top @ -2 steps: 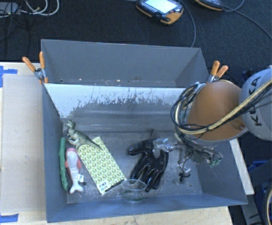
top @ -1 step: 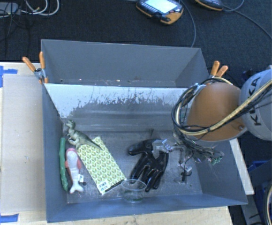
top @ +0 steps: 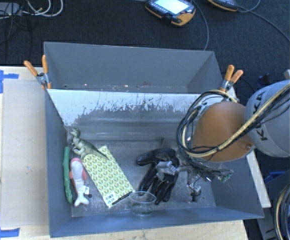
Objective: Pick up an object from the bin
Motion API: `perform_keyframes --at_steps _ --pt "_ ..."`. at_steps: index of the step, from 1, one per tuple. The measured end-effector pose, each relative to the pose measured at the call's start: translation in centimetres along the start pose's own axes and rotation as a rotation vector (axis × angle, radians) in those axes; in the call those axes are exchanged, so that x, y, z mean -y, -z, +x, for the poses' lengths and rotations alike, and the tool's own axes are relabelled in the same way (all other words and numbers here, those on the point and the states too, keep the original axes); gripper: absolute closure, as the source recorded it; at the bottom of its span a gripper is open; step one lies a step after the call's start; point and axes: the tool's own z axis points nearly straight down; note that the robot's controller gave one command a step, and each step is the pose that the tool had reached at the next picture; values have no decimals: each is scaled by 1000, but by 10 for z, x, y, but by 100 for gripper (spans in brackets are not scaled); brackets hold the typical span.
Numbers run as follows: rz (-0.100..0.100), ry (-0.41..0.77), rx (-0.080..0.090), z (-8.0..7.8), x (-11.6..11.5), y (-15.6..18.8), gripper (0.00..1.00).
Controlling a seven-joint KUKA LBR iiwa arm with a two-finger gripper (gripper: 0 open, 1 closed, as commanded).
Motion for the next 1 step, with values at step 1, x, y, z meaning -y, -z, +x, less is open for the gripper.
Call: perform_keyframes --at_steps 1 --pt "5 -66 7 -79 -30 -11 100"
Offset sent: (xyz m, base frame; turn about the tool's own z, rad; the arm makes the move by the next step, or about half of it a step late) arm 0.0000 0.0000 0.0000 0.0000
